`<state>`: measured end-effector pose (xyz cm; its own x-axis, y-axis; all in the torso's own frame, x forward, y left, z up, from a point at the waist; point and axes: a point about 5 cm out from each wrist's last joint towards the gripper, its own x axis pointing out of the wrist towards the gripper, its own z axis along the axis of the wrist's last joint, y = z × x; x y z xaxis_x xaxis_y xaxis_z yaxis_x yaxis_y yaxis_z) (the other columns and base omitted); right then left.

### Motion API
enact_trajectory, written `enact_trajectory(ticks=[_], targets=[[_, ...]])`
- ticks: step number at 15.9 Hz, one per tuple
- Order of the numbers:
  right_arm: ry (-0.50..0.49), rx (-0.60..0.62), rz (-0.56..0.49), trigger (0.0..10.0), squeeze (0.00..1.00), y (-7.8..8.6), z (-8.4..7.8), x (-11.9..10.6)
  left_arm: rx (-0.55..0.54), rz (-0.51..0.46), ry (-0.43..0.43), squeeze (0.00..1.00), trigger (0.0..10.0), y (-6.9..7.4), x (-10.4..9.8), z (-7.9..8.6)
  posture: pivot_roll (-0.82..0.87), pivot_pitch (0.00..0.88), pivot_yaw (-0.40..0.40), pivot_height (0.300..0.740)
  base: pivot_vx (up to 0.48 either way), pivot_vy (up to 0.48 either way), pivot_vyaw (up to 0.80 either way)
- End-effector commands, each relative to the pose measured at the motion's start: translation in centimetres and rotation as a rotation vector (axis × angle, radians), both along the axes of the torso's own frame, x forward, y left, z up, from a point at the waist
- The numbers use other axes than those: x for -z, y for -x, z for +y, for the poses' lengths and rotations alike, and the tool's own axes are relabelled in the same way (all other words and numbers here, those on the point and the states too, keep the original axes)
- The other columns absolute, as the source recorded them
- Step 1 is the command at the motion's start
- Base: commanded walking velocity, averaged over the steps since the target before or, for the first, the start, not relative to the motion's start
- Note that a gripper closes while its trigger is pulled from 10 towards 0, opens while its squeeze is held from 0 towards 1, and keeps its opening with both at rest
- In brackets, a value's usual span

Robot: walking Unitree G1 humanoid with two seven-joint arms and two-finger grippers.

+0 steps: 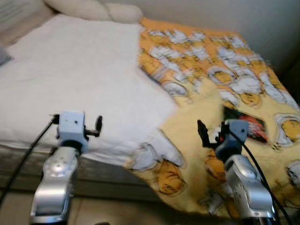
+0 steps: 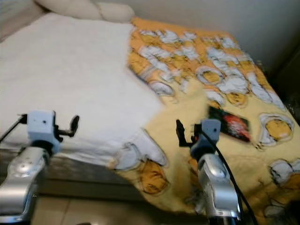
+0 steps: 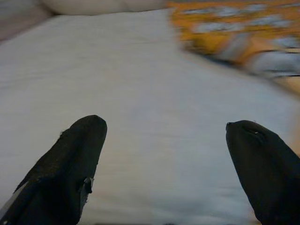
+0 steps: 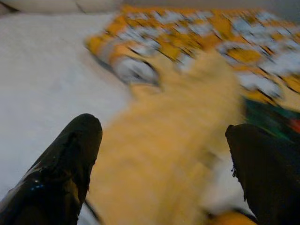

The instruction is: Clean up the room

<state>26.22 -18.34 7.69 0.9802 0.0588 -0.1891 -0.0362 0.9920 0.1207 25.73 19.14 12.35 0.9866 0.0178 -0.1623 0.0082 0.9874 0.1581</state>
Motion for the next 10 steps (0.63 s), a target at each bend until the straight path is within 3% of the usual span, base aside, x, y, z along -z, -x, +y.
enact_trajectory(ticks=[1,3,4,5,6,10], targets=[[0.015,0.014,-0.018,10.0,1.0,-0.2,-0.4,-0.4,0.014,-0.015,-0.012,0.96,10.0,-0.2,-0.3,-0.2,0.01,0.0,-0.084,0.74,0.0,-0.48,0.0],[0.013,0.015,-0.008,10.0,1.0,-0.2,-0.4,-0.2,0.016,-0.017,-0.015,0.96,10.0,-0.3,-0.4,-0.2,0.02,0.0,-0.088,0.74,0.0,-0.48,0.0],[0.004,0.021,0.001,10.0,0.99,-0.2,-0.4,-0.1,0.015,-0.024,-0.008,0.95,10.0,-0.4,-0.4,-0.3,0.03,0.0,-0.089,0.74,0.0,0.0,0.0],[0.01,0.032,0.006,10.0,0.25,-0.2,-0.5,0.1,0.008,-0.029,0.0,0.83,10.0,-0.5,-0.7,-0.2,0.04,0.0,-0.082,0.74,0.0,0.0,0.0],[-0.003,0.036,0.016,10.0,0.0,-0.3,-0.3,0.4,0.014,-0.038,-0.007,0.78,10.0,-0.5,-1.0,-0.1,0.03,0.0,-0.064,0.74,0.0,0.0,0.0],[-0.037,-0.012,0.037,10.0,0.0,-0.3,1.1,0.9,0.041,-0.053,-0.047,0.73,10.0,-0.3,-1.5,0.4,0.05,0.0,-0.033,0.74,0.0,0.0,0.0]])
